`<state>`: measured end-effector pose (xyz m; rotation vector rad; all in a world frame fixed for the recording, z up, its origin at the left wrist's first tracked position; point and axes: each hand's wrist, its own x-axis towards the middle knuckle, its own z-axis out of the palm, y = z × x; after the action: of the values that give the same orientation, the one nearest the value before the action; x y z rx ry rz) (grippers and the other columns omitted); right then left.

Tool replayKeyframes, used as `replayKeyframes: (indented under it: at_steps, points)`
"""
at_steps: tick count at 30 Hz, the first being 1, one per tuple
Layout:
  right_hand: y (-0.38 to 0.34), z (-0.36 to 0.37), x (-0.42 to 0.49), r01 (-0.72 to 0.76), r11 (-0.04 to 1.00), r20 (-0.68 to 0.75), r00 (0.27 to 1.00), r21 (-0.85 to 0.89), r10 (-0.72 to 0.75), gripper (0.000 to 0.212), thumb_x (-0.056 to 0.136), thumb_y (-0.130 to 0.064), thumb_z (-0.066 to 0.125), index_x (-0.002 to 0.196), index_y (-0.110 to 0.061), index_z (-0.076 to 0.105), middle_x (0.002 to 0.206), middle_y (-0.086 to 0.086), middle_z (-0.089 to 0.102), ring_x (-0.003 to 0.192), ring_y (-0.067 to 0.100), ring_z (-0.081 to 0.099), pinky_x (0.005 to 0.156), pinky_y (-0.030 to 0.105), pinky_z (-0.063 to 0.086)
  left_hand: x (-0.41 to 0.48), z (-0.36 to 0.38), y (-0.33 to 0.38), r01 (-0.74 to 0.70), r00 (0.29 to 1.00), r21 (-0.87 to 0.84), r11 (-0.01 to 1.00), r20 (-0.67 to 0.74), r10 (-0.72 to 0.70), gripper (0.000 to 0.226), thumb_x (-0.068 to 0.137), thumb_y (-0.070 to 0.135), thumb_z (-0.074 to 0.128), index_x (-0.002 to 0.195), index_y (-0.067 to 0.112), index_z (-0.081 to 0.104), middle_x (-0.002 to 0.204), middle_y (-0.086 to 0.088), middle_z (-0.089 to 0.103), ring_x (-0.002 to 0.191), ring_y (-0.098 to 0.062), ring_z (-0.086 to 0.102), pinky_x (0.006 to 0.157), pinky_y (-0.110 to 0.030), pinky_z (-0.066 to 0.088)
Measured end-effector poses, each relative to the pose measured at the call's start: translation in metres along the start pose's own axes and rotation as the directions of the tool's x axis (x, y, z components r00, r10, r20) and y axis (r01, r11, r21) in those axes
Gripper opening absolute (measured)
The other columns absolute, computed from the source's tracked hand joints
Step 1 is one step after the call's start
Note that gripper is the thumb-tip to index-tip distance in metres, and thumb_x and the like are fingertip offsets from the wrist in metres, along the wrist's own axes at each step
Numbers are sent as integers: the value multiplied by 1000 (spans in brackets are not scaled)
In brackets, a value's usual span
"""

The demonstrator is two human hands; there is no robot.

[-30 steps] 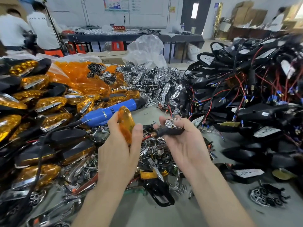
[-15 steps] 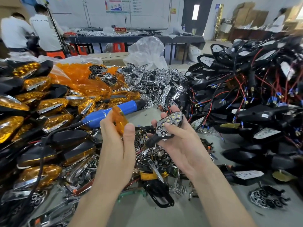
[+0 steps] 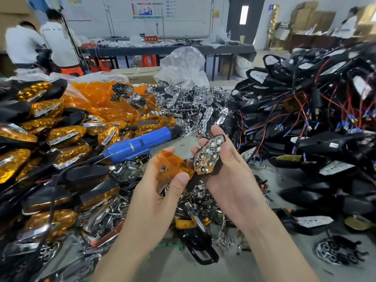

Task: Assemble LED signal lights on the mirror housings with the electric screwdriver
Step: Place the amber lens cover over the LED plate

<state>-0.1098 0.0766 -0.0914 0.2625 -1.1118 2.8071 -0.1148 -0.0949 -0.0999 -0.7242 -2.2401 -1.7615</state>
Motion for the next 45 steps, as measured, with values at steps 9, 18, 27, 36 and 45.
replayKeyframes:
  at_steps: [9, 18, 27, 36, 45]
  points:
    - [-1, 5, -3, 24, 994, 9, 1000, -104, -23, 37, 90, -40, 67, 124, -27, 72, 118, -1, 70, 109, 17, 65, 95, 37, 56, -4, 0, 1, -26, 1000, -3, 1000, -10, 26, 42, 91, 64, 55, 129, 54, 44, 118, 25, 66, 109, 2, 64, 83, -14, 51]
    - [1, 9, -6, 14, 997, 82, 997, -71, -9, 57, 76, -42, 87, 128, -24, 71, 117, 1, 71, 114, 19, 65, 101, 35, 53, -4, 2, 2, -42, 999, 5, 999, -32, 43, 42, 92, 61, 55, 131, 50, 44, 121, 30, 62, 108, 6, 63, 83, -4, 45]
    - [3, 13, -8, 8, 998, 85, 996, -62, -2, 44, 80, -34, 81, 122, -23, 75, 113, -1, 71, 112, 17, 62, 105, 33, 52, -4, 3, 6, -22, 999, 21, 1000, -37, 23, 47, 83, 66, 59, 126, 55, 46, 116, 33, 63, 102, 6, 65, 79, -6, 48]
    - [8, 13, -10, 16, 993, 74, 997, -118, -7, 46, 78, -37, 82, 122, -25, 75, 113, 0, 70, 117, 19, 59, 116, 43, 42, -3, 7, 6, -20, 999, 33, 999, -25, 21, 48, 82, 58, 65, 127, 52, 50, 111, 29, 67, 99, 3, 67, 77, -7, 49]
    - [12, 19, -11, 0, 987, 18, 1000, -162, 3, 38, 81, -37, 74, 118, -27, 76, 117, 4, 71, 107, 19, 66, 99, 36, 56, 1, 13, 0, -63, 998, 131, 989, 23, 61, 49, 87, 63, 55, 134, 64, 41, 119, 26, 58, 108, -2, 62, 85, -12, 48]
